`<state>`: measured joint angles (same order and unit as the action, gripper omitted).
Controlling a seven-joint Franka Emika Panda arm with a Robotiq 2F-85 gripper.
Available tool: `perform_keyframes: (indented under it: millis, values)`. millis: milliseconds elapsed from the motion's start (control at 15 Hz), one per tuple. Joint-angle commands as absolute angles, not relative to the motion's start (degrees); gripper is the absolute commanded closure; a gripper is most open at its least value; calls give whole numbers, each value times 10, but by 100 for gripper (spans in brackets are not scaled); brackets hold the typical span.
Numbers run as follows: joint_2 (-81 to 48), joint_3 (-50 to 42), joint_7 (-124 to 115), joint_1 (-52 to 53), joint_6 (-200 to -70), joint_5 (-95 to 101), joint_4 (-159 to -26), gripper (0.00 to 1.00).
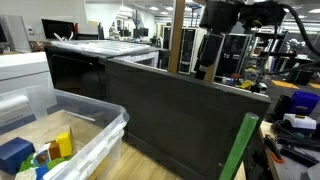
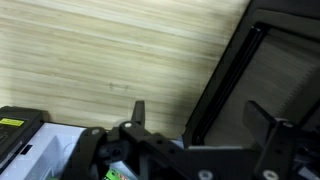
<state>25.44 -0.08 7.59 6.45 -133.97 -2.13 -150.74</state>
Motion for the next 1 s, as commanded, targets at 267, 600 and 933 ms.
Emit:
perform_keyframes:
  millis: [267,600,933]
  values:
    - [268,-4,73,41,-1349,-14,-1531,0]
    - [282,-9,94,67,-1325,-50,-1540,0]
    - [296,2,97,106,-1315,-74,-1539,0]
